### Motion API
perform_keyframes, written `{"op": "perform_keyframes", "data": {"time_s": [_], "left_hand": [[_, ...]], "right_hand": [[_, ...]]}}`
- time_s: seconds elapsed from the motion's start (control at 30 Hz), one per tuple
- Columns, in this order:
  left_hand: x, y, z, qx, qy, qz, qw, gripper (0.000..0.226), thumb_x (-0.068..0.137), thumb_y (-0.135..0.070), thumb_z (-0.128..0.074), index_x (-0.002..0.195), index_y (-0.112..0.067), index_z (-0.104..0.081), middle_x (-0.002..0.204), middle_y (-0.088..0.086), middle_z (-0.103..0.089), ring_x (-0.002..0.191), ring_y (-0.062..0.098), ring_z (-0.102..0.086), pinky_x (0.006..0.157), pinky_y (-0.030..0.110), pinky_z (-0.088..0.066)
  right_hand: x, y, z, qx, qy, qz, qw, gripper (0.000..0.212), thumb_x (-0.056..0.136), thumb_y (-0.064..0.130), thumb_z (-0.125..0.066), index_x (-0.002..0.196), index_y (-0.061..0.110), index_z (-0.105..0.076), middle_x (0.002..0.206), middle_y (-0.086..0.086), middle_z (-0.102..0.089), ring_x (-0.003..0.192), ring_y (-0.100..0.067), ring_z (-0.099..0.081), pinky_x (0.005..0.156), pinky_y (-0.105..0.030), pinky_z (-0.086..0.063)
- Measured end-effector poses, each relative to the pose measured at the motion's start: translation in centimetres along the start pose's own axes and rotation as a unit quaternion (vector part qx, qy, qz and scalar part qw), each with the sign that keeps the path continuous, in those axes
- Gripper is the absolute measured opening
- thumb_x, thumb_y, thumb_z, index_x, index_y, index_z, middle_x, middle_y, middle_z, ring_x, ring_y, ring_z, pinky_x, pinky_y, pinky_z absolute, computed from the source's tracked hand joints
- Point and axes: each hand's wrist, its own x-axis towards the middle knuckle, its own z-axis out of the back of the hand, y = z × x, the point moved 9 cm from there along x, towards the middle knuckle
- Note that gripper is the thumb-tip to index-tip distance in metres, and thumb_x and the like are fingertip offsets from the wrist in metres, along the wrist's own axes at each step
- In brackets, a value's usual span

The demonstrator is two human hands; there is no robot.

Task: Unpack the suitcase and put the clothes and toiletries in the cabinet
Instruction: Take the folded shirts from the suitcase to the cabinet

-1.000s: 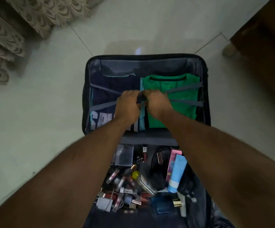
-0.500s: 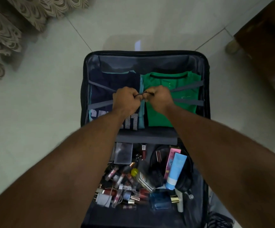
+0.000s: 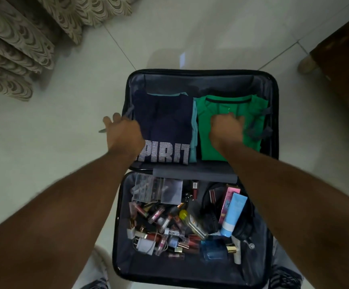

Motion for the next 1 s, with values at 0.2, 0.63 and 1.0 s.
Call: {"op": "perform_keyframes", "data": {"time_s": [0.2,0.63,1.0], "left_hand": [[0.0,-4.0,-2.7,-0.096,0.078,-0.049,0.991,0.026,0.088,-0.017,-0.063,0.108,-0.001,-0.067,0.113,0.017,-0.061,0.107,0.032,-0.059,0.087,0.041,-0.051],[2.5,-1.9,-7.0,-0.453,0.07,0.315,0.831,0.065,0.1,-0.041,-0.06,0.142,0.005,-0.04,0.144,0.024,-0.053,0.129,0.041,-0.055,0.1,0.049,-0.051],[2.3,-4.0,-6.7,-0.346,0.046,0.182,0.919,0.051,0.098,-0.035,-0.061,0.135,-0.001,-0.05,0.145,0.019,-0.037,0.134,0.038,-0.039,0.112,0.049,-0.037]], "right_hand": [[1.7,4.7,-4.7,0.282,0.066,-0.076,0.954,0.026,0.098,0.03,-0.064,0.099,0.003,-0.066,0.107,-0.017,-0.07,0.104,-0.037,-0.067,0.076,-0.033,-0.047],[3.2,3.8,-10.4,0.556,0.131,-0.224,0.79,0.05,0.092,0.031,-0.079,0.127,0.003,-0.057,0.116,-0.006,-0.066,0.101,-0.025,-0.065,0.082,-0.036,-0.059],[3.7,5.6,-10.6,0.576,0.118,-0.192,0.786,0.047,0.092,0.024,-0.077,0.132,0.004,-0.062,0.124,-0.01,-0.069,0.112,-0.032,-0.068,0.097,-0.047,-0.059]]}}
